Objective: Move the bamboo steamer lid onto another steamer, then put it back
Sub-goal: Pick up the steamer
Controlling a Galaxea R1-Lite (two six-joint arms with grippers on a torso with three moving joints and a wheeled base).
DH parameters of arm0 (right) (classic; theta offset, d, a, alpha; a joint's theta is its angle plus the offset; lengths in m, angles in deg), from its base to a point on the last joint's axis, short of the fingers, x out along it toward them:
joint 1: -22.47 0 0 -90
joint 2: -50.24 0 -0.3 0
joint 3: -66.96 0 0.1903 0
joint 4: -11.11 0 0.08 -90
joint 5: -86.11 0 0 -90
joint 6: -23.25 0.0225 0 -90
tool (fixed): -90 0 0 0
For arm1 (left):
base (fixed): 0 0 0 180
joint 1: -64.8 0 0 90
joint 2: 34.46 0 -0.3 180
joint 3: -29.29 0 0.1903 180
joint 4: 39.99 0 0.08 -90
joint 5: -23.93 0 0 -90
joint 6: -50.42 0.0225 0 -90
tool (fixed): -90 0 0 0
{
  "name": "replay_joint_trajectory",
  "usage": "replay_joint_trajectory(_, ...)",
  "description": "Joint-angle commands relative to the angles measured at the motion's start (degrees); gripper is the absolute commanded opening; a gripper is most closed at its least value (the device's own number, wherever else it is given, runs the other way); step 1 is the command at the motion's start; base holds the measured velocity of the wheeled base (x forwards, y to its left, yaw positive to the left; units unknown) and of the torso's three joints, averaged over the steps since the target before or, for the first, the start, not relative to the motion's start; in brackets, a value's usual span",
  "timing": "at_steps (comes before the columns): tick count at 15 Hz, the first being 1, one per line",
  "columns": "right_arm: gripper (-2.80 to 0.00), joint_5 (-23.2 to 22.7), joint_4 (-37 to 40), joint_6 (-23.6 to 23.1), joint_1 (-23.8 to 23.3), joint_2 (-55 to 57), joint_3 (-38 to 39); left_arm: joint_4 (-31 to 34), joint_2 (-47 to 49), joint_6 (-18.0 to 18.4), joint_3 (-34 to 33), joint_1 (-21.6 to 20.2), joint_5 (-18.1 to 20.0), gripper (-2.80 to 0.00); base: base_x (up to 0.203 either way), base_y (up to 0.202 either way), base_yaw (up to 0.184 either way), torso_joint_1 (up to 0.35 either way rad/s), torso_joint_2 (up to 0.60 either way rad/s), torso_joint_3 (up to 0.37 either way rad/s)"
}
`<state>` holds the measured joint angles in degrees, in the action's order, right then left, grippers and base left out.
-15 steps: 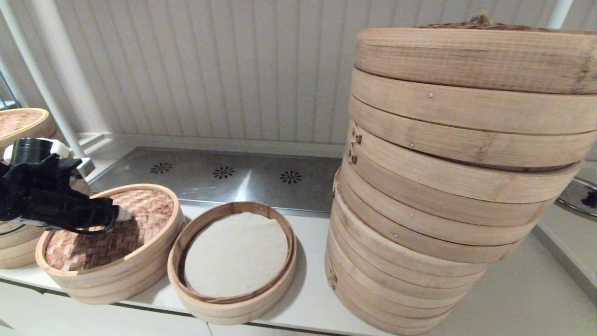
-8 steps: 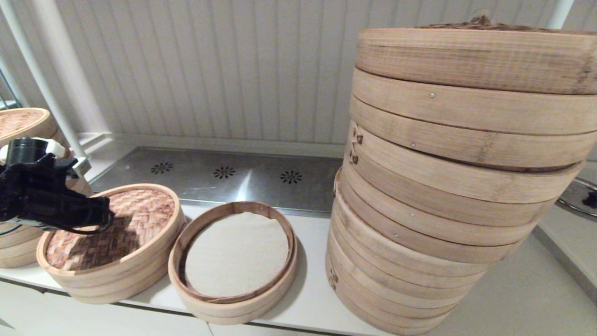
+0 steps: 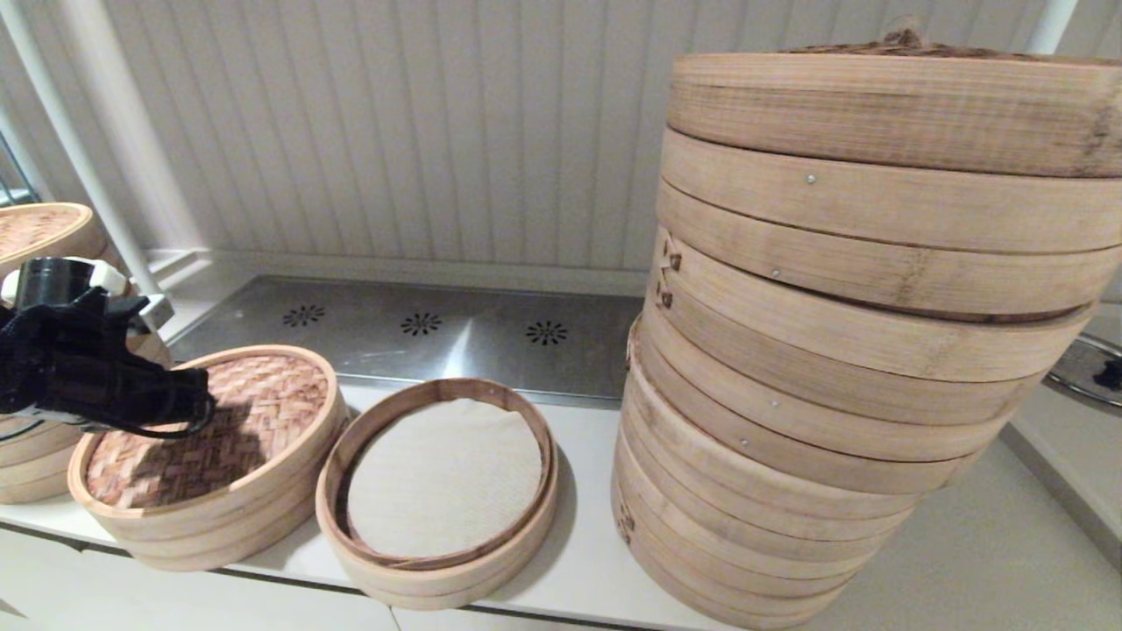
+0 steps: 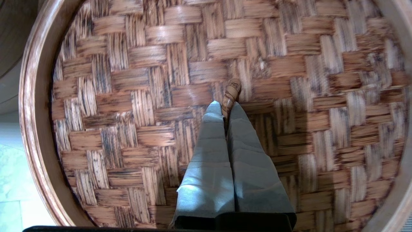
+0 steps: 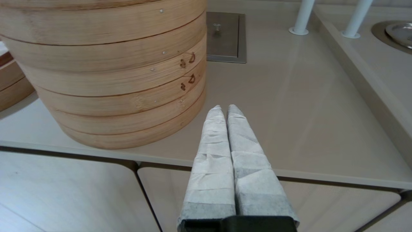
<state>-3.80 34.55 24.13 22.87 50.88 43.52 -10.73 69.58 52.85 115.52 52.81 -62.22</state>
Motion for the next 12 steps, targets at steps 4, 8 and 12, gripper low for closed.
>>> replay_joint_trajectory(4,-2.80,0.0,0.0,0.0,0.0,0.0,0.0,-0.3,-1.5,-0.2,0.6,0.0,0.1,-2.80,0.000,0.000,0.000,0.000,0.00,0.000)
replay_joint_trajectory(8,-2.80,0.0,0.0,0.0,0.0,0.0,0.1,-0.3,-2.1,-0.2,1.1,-0.1,0.1,-2.80,0.000,0.000,0.000,0.000,0.00,0.000)
replay_joint_trajectory(12,-2.80,0.0,0.0,0.0,0.0,0.0,0.0,-0.2,-3.9,-0.2,1.2,0.0,0.2,-2.80,0.000,0.000,0.000,0.000,0.00,0.000)
